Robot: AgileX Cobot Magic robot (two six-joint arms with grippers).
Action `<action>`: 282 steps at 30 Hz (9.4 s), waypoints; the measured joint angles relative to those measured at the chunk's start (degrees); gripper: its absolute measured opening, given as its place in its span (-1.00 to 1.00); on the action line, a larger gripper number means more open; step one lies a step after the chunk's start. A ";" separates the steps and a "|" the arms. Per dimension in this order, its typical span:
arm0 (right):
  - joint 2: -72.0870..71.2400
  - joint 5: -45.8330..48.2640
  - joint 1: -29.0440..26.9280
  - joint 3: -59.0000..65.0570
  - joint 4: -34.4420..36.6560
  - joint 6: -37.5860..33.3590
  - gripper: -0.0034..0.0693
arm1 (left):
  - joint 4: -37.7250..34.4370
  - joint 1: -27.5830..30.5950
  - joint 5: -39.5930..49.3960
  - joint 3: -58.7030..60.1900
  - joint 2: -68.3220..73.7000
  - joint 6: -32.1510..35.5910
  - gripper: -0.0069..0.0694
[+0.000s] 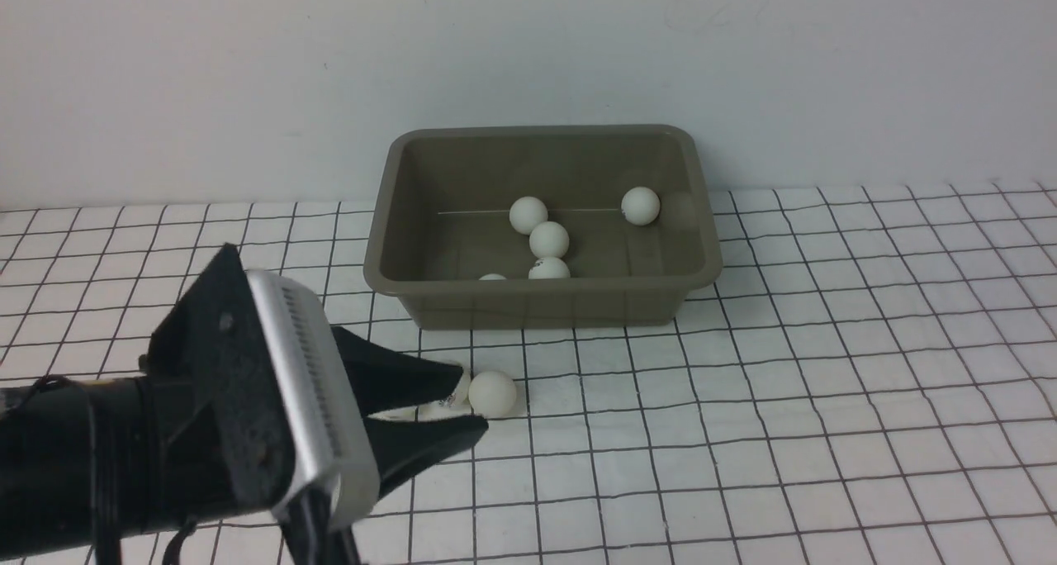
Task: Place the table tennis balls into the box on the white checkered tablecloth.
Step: 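Reach for and grasp a ping pong ball on the table beside the basket, then drop the ball into the bin, then reach for and grasp a ping pong ball on the table beside the basket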
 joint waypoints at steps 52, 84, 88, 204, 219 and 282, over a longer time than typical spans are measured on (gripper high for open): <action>0.00 0.00 0.00 0.05 0.36 -4.43 -0.95 | 9.88 0.00 -10.65 -26.96 37.65 63.95 0.17; 0.00 0.00 0.00 0.05 0.36 -4.43 -0.95 | 9.25 0.00 -21.38 -27.15 48.53 64.41 0.17; 0.00 0.00 0.00 0.05 0.36 -4.43 -0.95 | 9.25 0.00 -22.12 -27.15 49.37 64.41 0.17; 0.00 0.00 0.00 0.05 1.63 -3.16 -0.95 | 10.72 -0.45 20.17 -63.27 48.61 18.21 0.70; 0.00 0.00 0.00 0.05 3.15 -3.16 -0.95 | 1.61 -0.61 20.59 -63.13 52.26 15.34 0.70; 0.00 0.00 0.00 0.05 5.74 -3.16 -0.95 | 3.25 -0.61 -0.75 -46.59 58.83 21.23 0.54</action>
